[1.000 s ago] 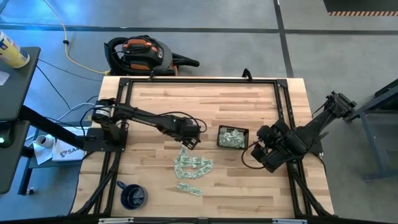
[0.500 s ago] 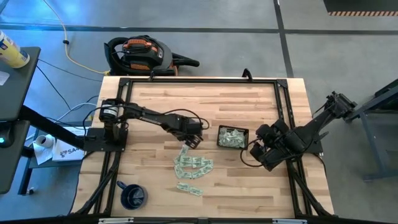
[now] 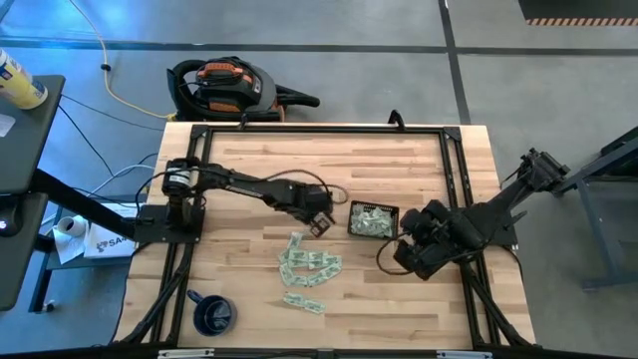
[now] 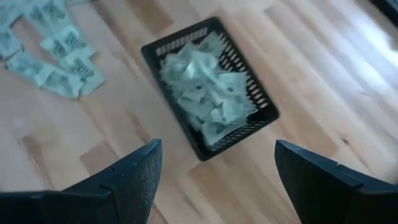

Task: Pick and place Stevia / Truvia into bins
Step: Put the stevia packet into the black bin

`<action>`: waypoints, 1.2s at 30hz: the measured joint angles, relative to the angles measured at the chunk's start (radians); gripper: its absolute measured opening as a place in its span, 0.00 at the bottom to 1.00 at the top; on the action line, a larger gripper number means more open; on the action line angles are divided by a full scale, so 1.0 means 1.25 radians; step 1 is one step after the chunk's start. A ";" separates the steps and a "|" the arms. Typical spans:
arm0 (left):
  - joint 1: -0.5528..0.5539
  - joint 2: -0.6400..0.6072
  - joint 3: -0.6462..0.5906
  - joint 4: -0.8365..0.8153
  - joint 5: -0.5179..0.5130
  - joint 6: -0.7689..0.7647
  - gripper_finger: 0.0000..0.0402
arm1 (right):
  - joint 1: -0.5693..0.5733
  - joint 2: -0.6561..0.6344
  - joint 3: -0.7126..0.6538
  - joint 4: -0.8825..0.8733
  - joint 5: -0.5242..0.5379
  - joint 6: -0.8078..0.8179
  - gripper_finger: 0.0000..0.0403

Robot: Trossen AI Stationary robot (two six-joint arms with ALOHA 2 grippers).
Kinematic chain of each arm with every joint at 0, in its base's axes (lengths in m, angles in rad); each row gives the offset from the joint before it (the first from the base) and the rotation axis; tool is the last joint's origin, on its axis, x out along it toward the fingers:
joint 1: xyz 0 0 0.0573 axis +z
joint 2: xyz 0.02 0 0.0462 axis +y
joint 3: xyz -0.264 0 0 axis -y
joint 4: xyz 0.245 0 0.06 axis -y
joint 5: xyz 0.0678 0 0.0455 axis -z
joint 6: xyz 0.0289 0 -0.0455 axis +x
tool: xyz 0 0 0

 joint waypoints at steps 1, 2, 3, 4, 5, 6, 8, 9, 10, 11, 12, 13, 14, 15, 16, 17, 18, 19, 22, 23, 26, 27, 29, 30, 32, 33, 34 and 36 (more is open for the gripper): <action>0.000 -0.010 0.023 0.013 0.022 0.020 0.08 | 0.000 0.009 0.000 0.006 -0.002 -0.006 0.75; -0.001 -0.022 0.047 0.036 0.042 0.043 0.08 | 0.000 0.017 0.000 0.008 -0.002 -0.007 0.75; -0.003 -0.033 0.067 0.051 0.057 0.070 0.08 | 0.000 0.024 0.000 0.007 -0.003 -0.004 0.75; -0.008 -0.040 0.090 0.069 0.071 0.092 0.07 | 0.000 0.029 0.000 0.005 -0.003 0.005 0.75; -0.012 -0.043 0.115 0.097 0.084 0.116 0.06 | 0.002 0.031 0.000 0.004 -0.003 0.016 0.75; -0.012 -0.042 0.140 0.129 0.095 0.141 0.05 | 0.005 0.032 0.000 0.006 -0.003 0.028 0.75; -0.013 -0.030 0.183 0.175 0.115 0.182 0.05 | 0.010 0.031 0.000 0.010 -0.002 0.049 0.75; -0.012 -0.011 0.208 0.211 0.124 0.194 0.05 | 0.015 0.030 0.000 0.009 -0.002 0.060 0.75; -0.007 0.011 0.232 0.235 0.131 0.206 0.05 | 0.020 0.028 0.000 0.008 -0.003 0.070 0.75; -0.005 0.039 0.253 0.230 0.130 0.218 0.05 | 0.024 0.027 0.000 0.008 -0.007 0.078 0.75; -0.003 0.074 0.282 0.217 0.130 0.232 0.06 | 0.027 0.026 0.000 0.006 -0.010 0.091 0.75; 0.001 0.112 0.314 0.217 0.126 0.248 0.07 | 0.033 0.026 0.000 0.002 -0.014 0.102 0.75; 0.004 0.145 0.344 0.212 0.124 0.266 0.07 | 0.038 0.026 0.000 0.000 -0.019 0.111 0.75; 0.007 0.178 0.377 0.198 0.126 0.284 0.07 | 0.041 0.026 0.000 0.000 -0.023 0.118 0.75; 0.008 0.209 0.416 0.192 0.126 0.303 0.07 | 0.046 0.026 0.000 0.001 -0.023 0.123 0.75; 0.011 0.238 0.450 0.184 0.129 0.321 0.07 | 0.050 0.026 0.000 0.002 -0.025 0.128 0.75; 0.014 0.261 0.479 0.150 0.132 0.335 0.07 | 0.053 0.026 0.000 0.001 -0.030 0.134 0.75; 0.015 0.286 0.507 0.116 0.148 0.347 0.07 | 0.055 0.026 0.000 0.000 -0.035 0.138 0.75; 0.015 0.341 0.565 0.056 0.207 0.379 0.09 | 0.061 0.026 0.000 -0.005 -0.045 0.142 0.75; 0.013 0.349 0.575 0.042 0.212 0.385 0.10 | 0.061 0.026 0.000 -0.006 -0.044 0.144 0.75; 0.006 0.357 0.583 0.054 0.181 0.403 0.17 | 0.061 0.026 0.000 -0.014 -0.040 0.143 0.75; 0.003 0.359 0.582 0.046 0.178 0.402 0.21 | 0.061 0.026 0.000 -0.015 -0.036 0.140 0.75; 0.002 0.360 0.581 0.036 0.174 0.396 0.27 | 0.061 0.026 0.000 -0.018 -0.031 0.139 0.75; 0.003 0.353 0.580 0.027 0.173 0.387 0.31 | 0.061 0.026 0.000 -0.018 -0.027 0.137 0.75; 0.004 0.322 0.579 0.019 0.172 0.375 0.38 | 0.061 0.026 0.000 -0.018 -0.025 0.131 0.75; 0.004 0.300 0.580 0.009 0.172 0.369 0.41 | 0.061 0.026 0.000 -0.018 -0.025 0.124 0.75; 0.005 0.279 0.582 -0.005 0.173 0.367 0.44 | 0.061 0.026 0.000 -0.018 -0.025 0.116 0.75; 0.005 0.244 0.585 -0.033 0.188 0.368 0.49 | 0.061 0.026 0.000 -0.018 -0.026 0.097 0.75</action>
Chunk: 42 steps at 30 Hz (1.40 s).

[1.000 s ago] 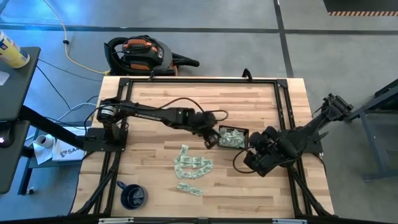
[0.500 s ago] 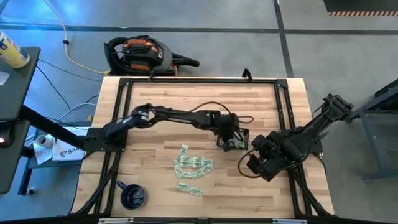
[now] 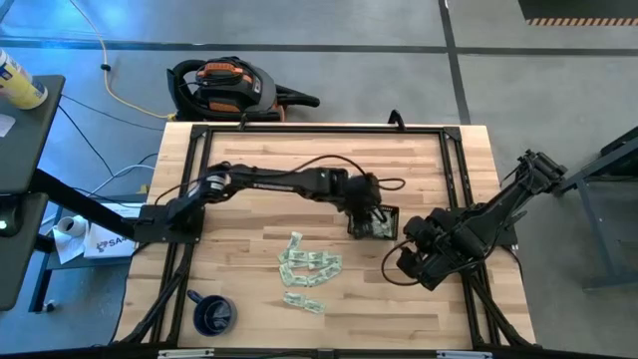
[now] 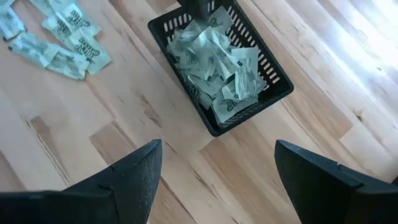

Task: Pick and place Stevia / Truvia into bins
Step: Put the stevia packet into the black bin

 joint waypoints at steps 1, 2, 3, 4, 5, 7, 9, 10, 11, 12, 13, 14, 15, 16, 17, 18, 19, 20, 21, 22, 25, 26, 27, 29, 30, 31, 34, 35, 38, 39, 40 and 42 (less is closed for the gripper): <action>-0.001 -0.015 -0.002 -0.035 0.006 0.008 0.51 | 0.000 0.000 0.000 0.000 0.000 -0.010 0.75; -0.006 -0.024 -0.003 -0.058 0.005 0.013 0.53 | -0.001 0.000 0.000 0.000 -0.003 -0.024 0.75; -0.010 -0.032 -0.004 -0.068 -0.004 0.016 0.54 | -0.002 0.000 0.000 0.001 -0.008 -0.037 0.75; -0.014 -0.044 -0.004 -0.086 -0.021 0.021 0.55 | -0.005 0.000 0.000 0.001 -0.015 -0.049 0.75; -0.019 -0.056 -0.004 -0.110 -0.034 0.028 0.56 | -0.009 0.000 0.000 0.003 -0.022 -0.062 0.75; -0.030 -0.082 -0.003 -0.169 -0.057 0.033 0.55 | -0.014 0.000 0.000 0.024 -0.033 -0.095 0.75; -0.049 -0.099 -0.003 -0.253 -0.098 0.033 0.54 | -0.021 0.004 0.000 0.069 -0.036 -0.152 0.75; -0.062 -0.102 -0.004 -0.292 -0.126 0.030 0.53 | -0.026 0.009 0.000 0.091 -0.037 -0.186 0.75; -0.078 -0.103 -0.004 -0.318 -0.161 0.022 0.51 | -0.031 0.017 0.000 0.110 -0.039 -0.223 0.75; -0.096 -0.106 -0.006 -0.340 -0.188 0.006 0.50 | -0.038 0.029 0.000 0.129 -0.046 -0.262 0.75; -0.113 -0.113 -0.016 -0.355 -0.206 -0.016 0.49 | -0.046 0.042 0.000 0.148 -0.056 -0.303 0.75; -0.131 -0.124 -0.033 -0.354 -0.213 -0.046 0.47 | -0.055 0.056 0.000 0.166 -0.067 -0.343 0.75; -0.150 -0.140 -0.061 -0.339 -0.214 -0.080 0.46 | -0.062 0.074 0.000 0.190 -0.079 -0.385 0.75; -0.170 -0.153 -0.092 -0.318 -0.214 -0.119 0.46 | -0.069 0.090 0.000 0.222 -0.094 -0.426 0.75; -0.192 -0.169 -0.130 -0.290 -0.214 -0.162 0.45 | -0.075 0.108 0.000 0.262 -0.108 -0.469 0.75; -0.215 -0.186 -0.172 -0.265 -0.221 -0.207 0.44 | -0.078 0.123 0.000 0.304 -0.125 -0.507 0.75; -0.238 -0.204 -0.222 -0.235 -0.227 -0.254 0.44 | -0.080 0.139 0.000 0.351 -0.144 -0.540 0.75; -0.261 -0.227 -0.275 -0.198 -0.229 -0.302 0.44 | -0.081 0.153 0.000 0.395 -0.162 -0.567 0.75; -0.285 -0.257 -0.330 -0.162 -0.233 -0.348 0.44 | -0.081 0.164 0.000 0.435 -0.175 -0.585 0.75; -0.309 -0.290 -0.388 -0.135 -0.239 -0.395 0.44 | -0.082 0.175 0.000 0.470 -0.189 -0.593 0.75; -0.374 -0.396 -0.558 -0.018 -0.264 -0.511 0.43 | -0.092 0.209 0.000 0.578 -0.242 -0.600 0.75; -0.391 -0.432 -0.612 0.012 -0.280 -0.539 0.43 | -0.096 0.224 0.000 0.619 -0.264 -0.598 0.75; -0.408 -0.468 -0.660 0.039 -0.295 -0.556 0.43 | -0.098 0.238 0.000 0.663 -0.282 -0.590 0.75; -0.433 -0.536 -0.739 0.074 -0.311 -0.571 0.42 | -0.101 0.273 0.000 0.747 -0.307 -0.572 0.75; -0.443 -0.567 -0.771 0.074 -0.312 -0.575 0.41 | -0.103 0.292 0.000 0.793 -0.315 -0.567 0.75; -0.449 -0.596 -0.802 0.069 -0.313 -0.577 0.41 | -0.104 0.313 0.001 0.841 -0.320 -0.561 0.75; -0.458 -0.665 -0.886 0.070 -0.330 -0.577 0.39 | -0.111 0.386 0.042 0.892 -0.312 -0.554 0.75; -0.457 -0.689 -0.912 0.068 -0.334 -0.577 0.39 | -0.112 0.413 0.065 0.888 -0.307 -0.560 0.75; -0.456 -0.750 -0.981 0.071 -0.353 -0.577 0.38 | -0.119 0.499 0.143 0.859 -0.302 -0.601 0.75; -0.456 -0.766 -1.001 0.067 -0.357 -0.578 0.38 | -0.119 0.529 0.173 0.849 -0.302 -0.610 0.75; -0.456 -0.779 -1.016 0.071 -0.359 -0.582 0.37 | -0.119 0.557 0.202 0.836 -0.301 -0.615 0.75; -0.456 -0.807 -1.039 0.069 -0.358 -0.596 0.37 | -0.122 0.609 0.268 0.794 -0.292 -0.615 0.75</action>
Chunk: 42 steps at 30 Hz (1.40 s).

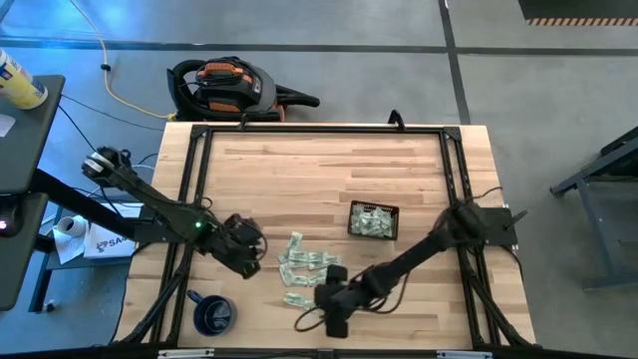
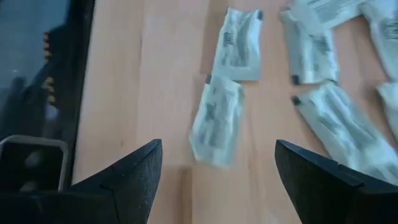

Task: Pick and place Stevia / Truvia into bins
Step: Put the stevia packet into the black bin

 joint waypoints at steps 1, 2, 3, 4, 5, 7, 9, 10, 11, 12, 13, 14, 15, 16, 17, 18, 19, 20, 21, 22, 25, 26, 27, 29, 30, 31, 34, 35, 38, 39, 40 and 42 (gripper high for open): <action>0.000 -0.011 -0.007 -0.002 0.002 -0.001 0.37 | -0.001 0.023 0.031 -0.020 0.004 0.005 0.75; 0.000 -0.020 -0.011 -0.001 0.003 -0.002 0.37 | -0.001 0.046 0.062 -0.045 0.012 0.007 0.75; 0.000 -0.028 -0.015 -0.001 0.003 -0.001 0.37 | -0.002 0.065 0.092 -0.073 0.022 0.010 0.75; 0.000 -0.037 -0.018 -0.004 0.004 0.000 0.37 | -0.001 0.085 0.121 -0.096 0.033 0.011 0.75; 0.000 -0.044 -0.021 -0.006 0.005 0.004 0.37 | -0.002 0.101 0.148 -0.114 0.045 0.010 0.75; 0.000 -0.052 -0.021 -0.005 0.004 0.023 0.37 | 0.001 0.130 0.193 -0.153 0.068 0.009 0.74; 0.000 -0.056 -0.021 -0.011 0.003 0.044 0.37 | 0.004 0.157 0.224 -0.175 0.066 0.012 0.73; 0.000 -0.057 -0.021 -0.007 0.002 0.053 0.37 | 0.006 0.168 0.234 -0.190 0.062 0.020 0.71; 0.000 -0.057 -0.021 -0.007 0.002 0.062 0.37 | 0.007 0.178 0.245 -0.196 0.060 0.031 0.69; 0.000 -0.056 -0.021 -0.011 0.002 0.070 0.37 | 0.009 0.184 0.251 -0.201 0.059 0.040 0.67; 0.000 -0.056 -0.021 -0.013 0.002 0.077 0.37 | 0.012 0.189 0.255 -0.206 0.060 0.050 0.64; 0.000 -0.056 -0.021 -0.012 0.002 0.084 0.37 | 0.016 0.193 0.256 -0.208 0.060 0.061 0.61; 0.000 -0.056 -0.021 -0.012 0.003 0.088 0.37 | 0.018 0.196 0.256 -0.209 0.063 0.072 0.57; 0.000 -0.056 -0.021 -0.015 0.004 0.091 0.37 | 0.021 0.197 0.256 -0.212 0.070 0.084 0.53; 0.000 -0.056 -0.021 -0.018 0.004 0.093 0.37 | 0.024 0.197 0.257 -0.219 0.079 0.096 0.49; 0.000 -0.056 -0.021 -0.019 0.004 0.099 0.37 | 0.026 0.198 0.256 -0.228 0.088 0.109 0.44; 0.000 -0.056 -0.021 -0.022 0.004 0.104 0.37 | 0.026 0.198 0.256 -0.240 0.097 0.122 0.39; 0.000 -0.056 -0.021 -0.028 0.004 0.106 0.37 | 0.026 0.198 0.256 -0.251 0.103 0.135 0.34; 0.000 -0.056 -0.021 -0.032 0.004 0.106 0.37 | 0.026 0.196 0.256 -0.262 0.105 0.146 0.28; 0.000 -0.056 -0.021 -0.032 0.004 0.106 0.37 | 0.025 0.195 0.256 -0.273 0.104 0.162 0.23; 0.000 -0.056 -0.021 -0.032 0.004 0.106 0.37 | 0.010 0.183 0.254 -0.309 0.083 0.239 0.06; 0.000 -0.056 -0.021 -0.032 0.005 0.106 0.37 | 0.005 0.173 0.254 -0.318 0.076 0.268 0.03; 0.000 -0.056 -0.021 -0.032 0.005 0.106 0.37 | 0.001 0.159 0.250 -0.337 0.080 0.287 0.03; 0.000 -0.056 -0.021 -0.032 0.005 0.105 0.37 | -0.004 0.128 0.246 -0.380 0.100 0.325 0.04; 0.000 -0.056 -0.021 -0.031 0.005 0.105 0.37 | -0.007 0.104 0.246 -0.408 0.122 0.341 0.05; 0.000 -0.056 -0.021 -0.030 0.005 0.104 0.37 | -0.008 0.067 0.246 -0.445 0.152 0.359 0.04; 0.000 -0.056 -0.021 -0.018 0.006 0.086 0.37 | -0.008 -0.046 0.254 -0.630 0.249 0.427 0.02; 0.000 -0.056 -0.021 -0.013 0.006 0.081 0.37 | -0.008 -0.075 0.254 -0.711 0.262 0.452 0.02; 0.000 -0.056 -0.021 0.022 0.015 0.076 0.37 | -0.017 -0.138 0.238 -0.939 0.274 0.522 0.04; 0.000 -0.056 -0.021 0.032 0.025 0.073 0.37 | -0.022 -0.166 0.224 -0.974 0.269 0.535 0.04; 0.000 -0.055 -0.021 0.043 0.033 0.070 0.37 | -0.028 -0.201 0.202 -0.994 0.264 0.538 0.04; 0.000 -0.048 -0.020 0.068 0.049 0.069 0.37 | -0.044 -0.269 0.135 -0.991 0.237 0.515 0.03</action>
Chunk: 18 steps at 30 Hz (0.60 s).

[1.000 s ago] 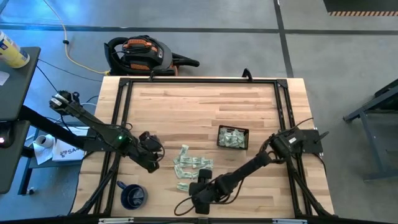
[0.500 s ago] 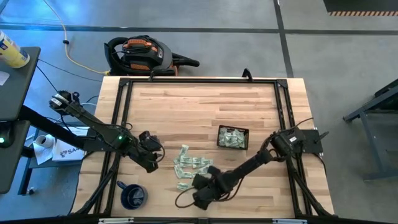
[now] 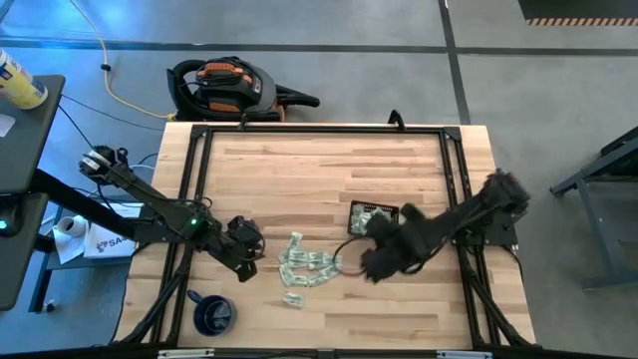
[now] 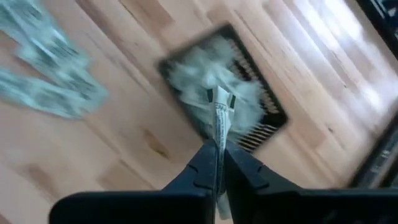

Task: Pick and place Stevia / Truvia into bins
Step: Put the stevia packet into the black bin

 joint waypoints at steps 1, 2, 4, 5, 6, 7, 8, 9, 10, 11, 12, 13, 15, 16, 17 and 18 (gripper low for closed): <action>0.000 0.004 0.000 0.005 0.002 0.000 0.37 | -0.009 -0.029 -0.043 0.024 -0.016 -0.021 0.02; 0.000 0.010 0.000 0.008 0.005 0.000 0.37 | -0.018 -0.055 -0.092 0.058 -0.026 -0.037 0.01; 0.000 0.030 0.000 0.024 0.017 0.000 0.37 | -0.043 -0.100 -0.202 0.133 -0.062 -0.053 0.01; 0.000 0.041 0.000 0.024 0.019 0.000 0.37 | -0.057 -0.123 -0.254 0.172 -0.074 -0.059 0.02; 0.000 0.053 0.000 0.030 0.021 0.000 0.37 | -0.074 -0.152 -0.307 0.218 -0.088 -0.073 0.03; 0.000 0.066 0.000 0.047 0.021 0.000 0.37 | -0.089 -0.176 -0.357 0.267 -0.101 -0.093 0.05; 0.000 0.079 0.001 0.062 0.026 0.000 0.37 | -0.106 -0.194 -0.402 0.322 -0.112 -0.123 0.06; 0.000 0.095 0.000 0.075 0.043 0.000 0.37 | -0.122 -0.207 -0.445 0.380 -0.126 -0.148 0.08; 0.000 0.111 0.000 0.094 0.061 0.000 0.37 | -0.137 -0.215 -0.479 0.428 -0.136 -0.170 0.10; 0.000 0.127 0.000 0.121 0.078 0.000 0.37 | -0.150 -0.223 -0.510 0.460 -0.147 -0.187 0.12; 0.000 0.144 0.000 0.151 0.095 0.000 0.37 | -0.163 -0.233 -0.533 0.478 -0.157 -0.201 0.13; 0.000 0.162 0.000 0.179 0.109 0.000 0.37 | -0.176 -0.242 -0.552 0.489 -0.158 -0.216 0.15; -0.001 0.198 0.000 0.237 0.127 0.000 0.38 | -0.200 -0.253 -0.583 0.506 -0.161 -0.245 0.18; -0.001 0.215 0.000 0.269 0.128 -0.003 0.38 | -0.211 -0.252 -0.595 0.510 -0.165 -0.262 0.20; -0.001 0.231 0.001 0.298 0.129 -0.006 0.39 | -0.220 -0.250 -0.604 0.508 -0.167 -0.281 0.22; -0.001 0.247 0.001 0.322 0.129 -0.006 0.40 | -0.227 -0.251 -0.608 0.502 -0.171 -0.297 0.25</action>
